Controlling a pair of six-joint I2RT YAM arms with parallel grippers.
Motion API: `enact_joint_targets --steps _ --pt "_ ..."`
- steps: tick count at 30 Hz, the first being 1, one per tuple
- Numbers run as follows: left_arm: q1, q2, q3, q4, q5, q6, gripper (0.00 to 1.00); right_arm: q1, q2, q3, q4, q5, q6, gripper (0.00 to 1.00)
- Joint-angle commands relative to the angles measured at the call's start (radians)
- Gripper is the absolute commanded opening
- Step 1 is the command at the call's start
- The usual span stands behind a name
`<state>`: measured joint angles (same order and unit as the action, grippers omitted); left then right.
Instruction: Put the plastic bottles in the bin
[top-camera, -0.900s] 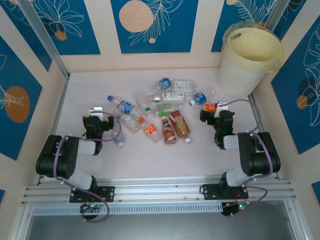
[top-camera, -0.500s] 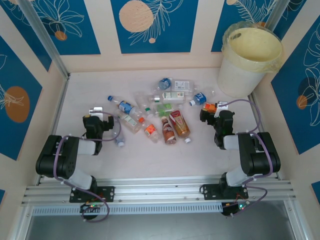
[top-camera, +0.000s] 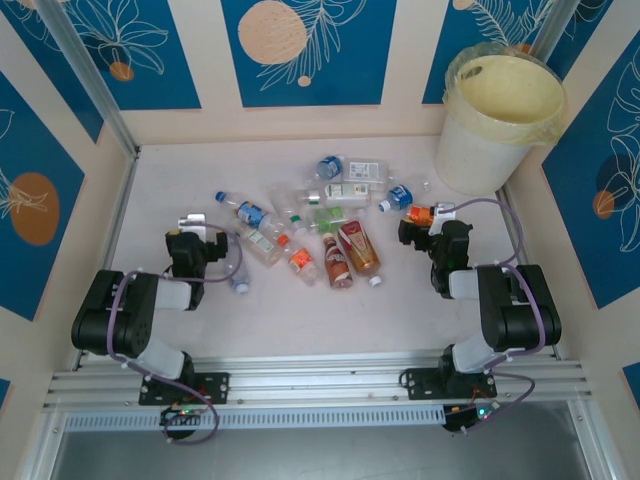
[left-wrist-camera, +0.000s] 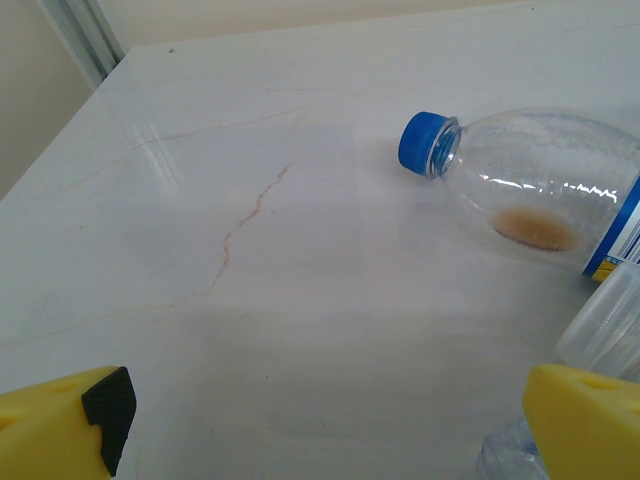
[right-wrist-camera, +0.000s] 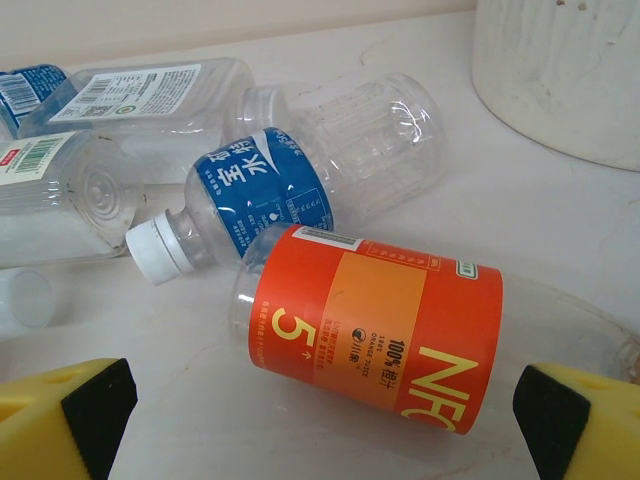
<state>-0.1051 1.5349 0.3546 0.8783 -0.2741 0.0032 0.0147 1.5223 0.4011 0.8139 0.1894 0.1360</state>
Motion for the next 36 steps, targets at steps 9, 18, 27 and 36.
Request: enact_joint_targets --steps 9,18,27,36 --pt "-0.005 -0.119 0.057 -0.152 0.009 0.015 1.00 -0.002 -0.144 0.025 -0.133 0.048 0.007 1.00" --pt "-0.004 -0.396 0.143 -0.490 -0.106 -0.248 1.00 -0.003 -0.319 0.153 -0.511 0.055 0.116 0.99" --pt "-0.005 -0.441 0.310 -1.045 -0.004 -0.645 1.00 0.008 -0.308 0.241 -0.673 -0.064 0.163 0.99" --pt "-0.185 -0.498 0.368 -1.408 -0.010 -0.883 1.00 0.034 -0.303 0.284 -0.628 0.090 0.346 0.99"
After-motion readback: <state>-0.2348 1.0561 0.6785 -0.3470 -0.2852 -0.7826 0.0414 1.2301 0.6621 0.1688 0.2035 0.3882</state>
